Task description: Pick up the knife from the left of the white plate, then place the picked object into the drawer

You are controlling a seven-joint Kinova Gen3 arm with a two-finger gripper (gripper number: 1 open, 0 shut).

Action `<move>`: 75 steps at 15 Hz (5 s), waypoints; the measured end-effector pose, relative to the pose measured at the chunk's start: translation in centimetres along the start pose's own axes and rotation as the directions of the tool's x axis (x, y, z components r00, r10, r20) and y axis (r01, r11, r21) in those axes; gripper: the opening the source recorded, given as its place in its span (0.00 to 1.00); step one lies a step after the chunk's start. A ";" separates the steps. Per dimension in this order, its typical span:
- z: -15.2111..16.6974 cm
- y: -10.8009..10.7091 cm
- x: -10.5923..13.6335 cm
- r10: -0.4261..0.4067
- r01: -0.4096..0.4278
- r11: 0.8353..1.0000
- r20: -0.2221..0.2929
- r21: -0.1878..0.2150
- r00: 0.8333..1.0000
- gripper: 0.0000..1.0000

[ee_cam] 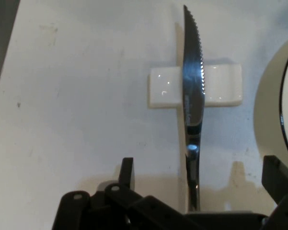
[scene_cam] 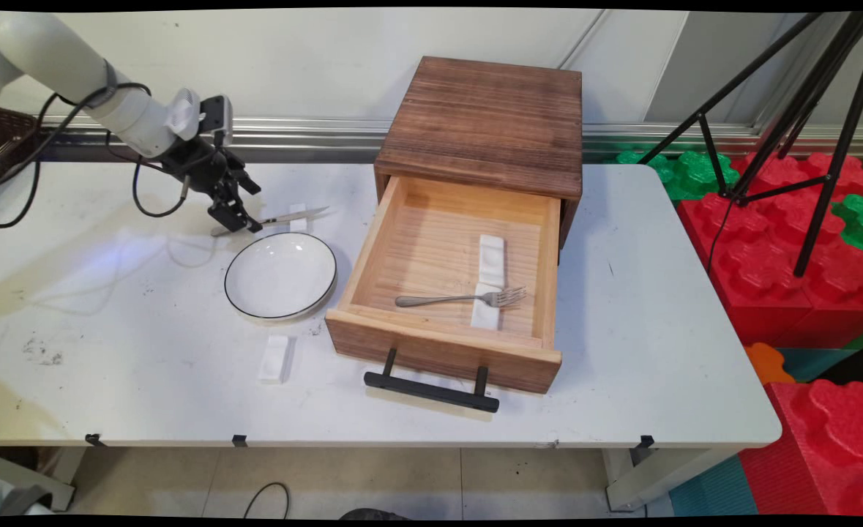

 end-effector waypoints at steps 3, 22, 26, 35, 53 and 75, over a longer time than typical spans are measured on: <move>1.1 -0.5 0.1 0.001 -0.001 1.000 0.003 -0.014 1.000 1.00; 2.6 -1.6 -0.9 -0.018 0.020 0.999 0.025 -0.043 1.000 0.00; 2.5 -1.7 -1.1 -0.024 0.025 0.999 0.029 -0.043 0.999 0.00; 0.3 -1.3 -1.1 -0.025 0.025 0.999 0.018 -0.037 1.000 0.00; -11.5 5.8 2.8 0.031 -0.030 0.999 -0.069 0.010 0.997 0.00; -11.5 17.0 19.6 0.186 -0.203 0.979 -0.281 -0.031 0.942 0.00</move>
